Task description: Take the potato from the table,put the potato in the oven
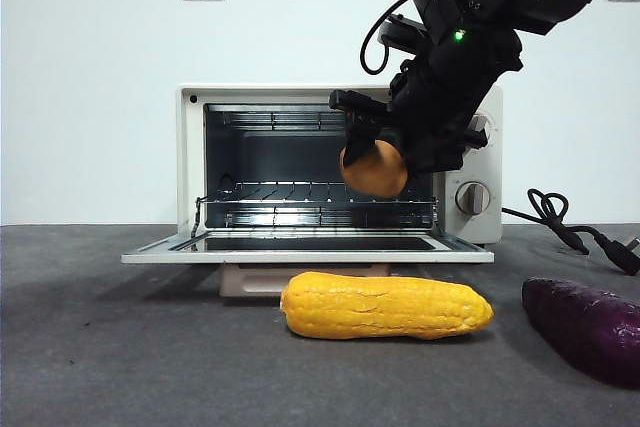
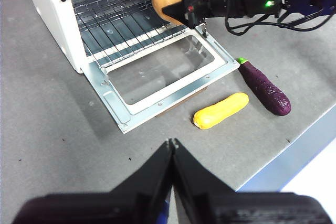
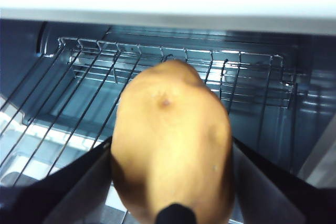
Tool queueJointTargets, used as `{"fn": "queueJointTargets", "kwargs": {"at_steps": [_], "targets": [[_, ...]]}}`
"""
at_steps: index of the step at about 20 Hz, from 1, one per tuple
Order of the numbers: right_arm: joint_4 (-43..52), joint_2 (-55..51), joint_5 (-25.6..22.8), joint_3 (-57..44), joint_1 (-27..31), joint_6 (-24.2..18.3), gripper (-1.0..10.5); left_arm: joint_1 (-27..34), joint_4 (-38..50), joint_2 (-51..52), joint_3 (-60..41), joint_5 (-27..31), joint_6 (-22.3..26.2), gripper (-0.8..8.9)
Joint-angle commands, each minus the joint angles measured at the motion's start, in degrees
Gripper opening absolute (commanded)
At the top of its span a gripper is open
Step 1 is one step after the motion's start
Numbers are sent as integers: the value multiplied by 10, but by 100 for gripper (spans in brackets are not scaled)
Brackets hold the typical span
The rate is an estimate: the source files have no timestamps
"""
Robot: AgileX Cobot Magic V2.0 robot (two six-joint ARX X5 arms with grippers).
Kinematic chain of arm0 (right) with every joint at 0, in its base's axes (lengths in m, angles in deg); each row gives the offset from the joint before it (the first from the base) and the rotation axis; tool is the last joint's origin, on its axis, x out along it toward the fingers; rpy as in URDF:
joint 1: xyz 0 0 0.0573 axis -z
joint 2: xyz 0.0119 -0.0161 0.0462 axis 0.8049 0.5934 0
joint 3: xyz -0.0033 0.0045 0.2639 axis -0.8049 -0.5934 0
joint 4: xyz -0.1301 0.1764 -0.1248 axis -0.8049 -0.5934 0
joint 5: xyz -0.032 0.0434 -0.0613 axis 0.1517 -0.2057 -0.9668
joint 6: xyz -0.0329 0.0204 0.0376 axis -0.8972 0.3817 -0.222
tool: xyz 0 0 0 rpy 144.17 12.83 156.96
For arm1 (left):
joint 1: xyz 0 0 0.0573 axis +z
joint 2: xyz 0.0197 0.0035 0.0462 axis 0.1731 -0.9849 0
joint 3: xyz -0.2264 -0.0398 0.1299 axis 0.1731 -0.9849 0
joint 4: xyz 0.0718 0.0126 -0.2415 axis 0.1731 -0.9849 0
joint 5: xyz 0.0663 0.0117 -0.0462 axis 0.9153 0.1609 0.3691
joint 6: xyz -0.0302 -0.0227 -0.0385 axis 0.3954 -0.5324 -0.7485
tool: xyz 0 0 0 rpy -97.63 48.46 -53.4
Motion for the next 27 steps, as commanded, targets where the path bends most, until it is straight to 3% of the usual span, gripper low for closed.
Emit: {"fn": "queueJointTargets", "kwargs": {"at_steps": [1,3,4,17,23,27], "targets": [[-3,12,-4,-5,0,12,203,1,-1,2,-2,0,5,-8],[-1,12,-3,-5,0,13,492,1,-1,2,-2,0,5,-8],[-1,12,-3,-5,0,13,561,1,-1,2,-2,0,5,-8],[-21,-10,-4,-5,0,33,572,1,0,2,-2,0,7,-8],[-104,-74,-2,-5,0,26,572,1,14,-2,-2,0,7,-8],[-218,-127,1,-5,-1,25,572,1,19,-19,-2,2,20,-8]]}}
